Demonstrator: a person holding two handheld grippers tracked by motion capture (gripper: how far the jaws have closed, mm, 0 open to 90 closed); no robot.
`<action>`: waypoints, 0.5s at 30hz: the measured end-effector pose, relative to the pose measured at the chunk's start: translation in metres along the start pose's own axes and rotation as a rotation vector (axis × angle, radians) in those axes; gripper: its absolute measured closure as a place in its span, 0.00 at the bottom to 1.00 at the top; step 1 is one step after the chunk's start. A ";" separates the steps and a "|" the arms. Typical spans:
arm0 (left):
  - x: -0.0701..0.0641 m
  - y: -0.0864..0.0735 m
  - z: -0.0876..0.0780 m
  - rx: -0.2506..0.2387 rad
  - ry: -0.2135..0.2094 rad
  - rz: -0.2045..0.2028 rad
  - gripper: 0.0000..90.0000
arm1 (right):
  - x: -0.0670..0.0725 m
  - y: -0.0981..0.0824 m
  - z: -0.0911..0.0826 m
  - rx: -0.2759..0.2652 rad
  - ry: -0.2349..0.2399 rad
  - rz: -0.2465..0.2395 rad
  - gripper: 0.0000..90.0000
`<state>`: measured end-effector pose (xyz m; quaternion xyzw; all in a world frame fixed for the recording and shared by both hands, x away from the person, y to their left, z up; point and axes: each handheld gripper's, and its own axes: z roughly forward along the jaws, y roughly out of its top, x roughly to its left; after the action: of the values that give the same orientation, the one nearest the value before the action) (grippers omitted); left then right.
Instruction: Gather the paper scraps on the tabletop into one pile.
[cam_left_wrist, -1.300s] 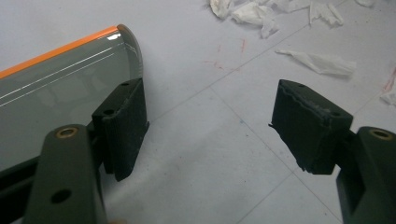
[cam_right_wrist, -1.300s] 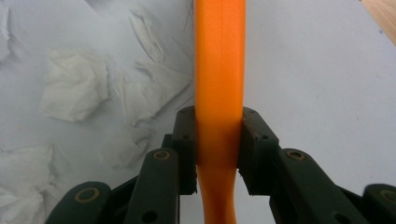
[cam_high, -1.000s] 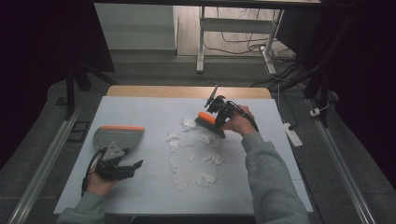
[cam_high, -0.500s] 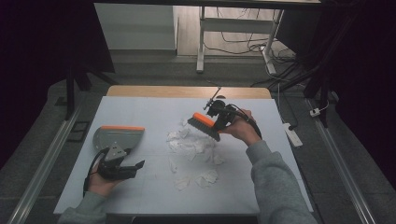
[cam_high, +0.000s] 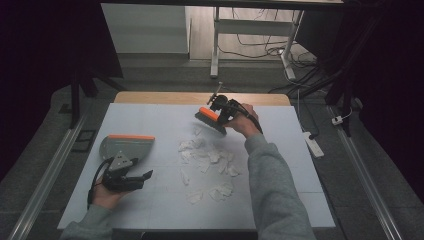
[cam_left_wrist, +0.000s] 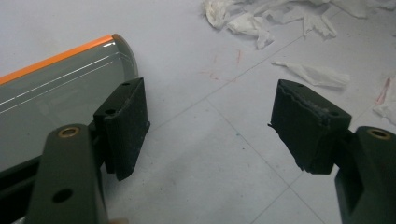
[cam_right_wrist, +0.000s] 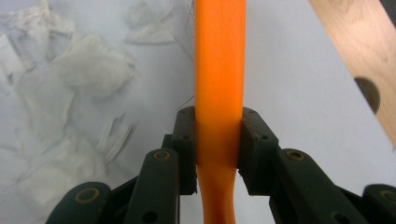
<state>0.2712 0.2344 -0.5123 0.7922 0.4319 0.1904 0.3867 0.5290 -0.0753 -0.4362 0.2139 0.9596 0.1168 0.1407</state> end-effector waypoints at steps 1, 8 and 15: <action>0.001 0.000 0.000 0.003 0.001 0.002 0.32 | 0.000 0.003 0.002 0.001 -0.003 0.003 0.79; 0.001 -0.001 0.000 0.004 0.002 -0.001 0.32 | 0.005 0.022 0.017 0.048 0.001 -0.063 0.79; 0.001 -0.001 0.000 0.006 -0.003 0.004 0.34 | 0.027 0.026 0.015 0.091 0.028 -0.182 0.79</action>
<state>0.2711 0.2356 -0.5133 0.7945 0.4305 0.1884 0.3847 0.5202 -0.0375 -0.4487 0.1303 0.9813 0.0630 0.1273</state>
